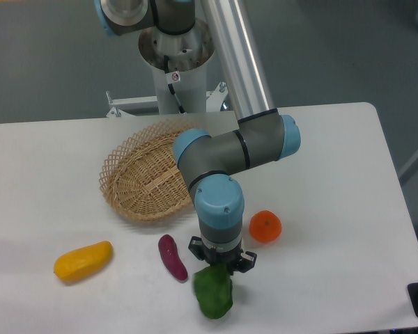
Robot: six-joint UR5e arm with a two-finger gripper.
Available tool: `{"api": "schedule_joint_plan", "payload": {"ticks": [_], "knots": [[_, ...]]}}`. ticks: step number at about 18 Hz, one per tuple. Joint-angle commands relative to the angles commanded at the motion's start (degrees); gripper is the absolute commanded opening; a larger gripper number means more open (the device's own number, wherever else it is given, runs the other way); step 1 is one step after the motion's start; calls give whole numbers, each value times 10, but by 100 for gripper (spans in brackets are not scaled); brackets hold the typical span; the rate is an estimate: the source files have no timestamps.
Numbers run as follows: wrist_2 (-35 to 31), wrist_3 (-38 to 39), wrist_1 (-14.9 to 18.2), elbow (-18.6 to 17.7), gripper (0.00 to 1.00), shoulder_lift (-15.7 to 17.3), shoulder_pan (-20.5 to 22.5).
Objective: Place the green vegetable on the table
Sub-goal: 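Lower the bok choy onto the table beside the sweet potato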
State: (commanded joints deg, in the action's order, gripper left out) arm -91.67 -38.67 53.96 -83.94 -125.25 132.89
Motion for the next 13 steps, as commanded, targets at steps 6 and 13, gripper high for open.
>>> {"api": "schedule_joint_plan", "payload": {"ticks": [6,13], "knots": [[3,-3,5,6,100,10,3],[3,-76,11,10,100,35,48]]}}
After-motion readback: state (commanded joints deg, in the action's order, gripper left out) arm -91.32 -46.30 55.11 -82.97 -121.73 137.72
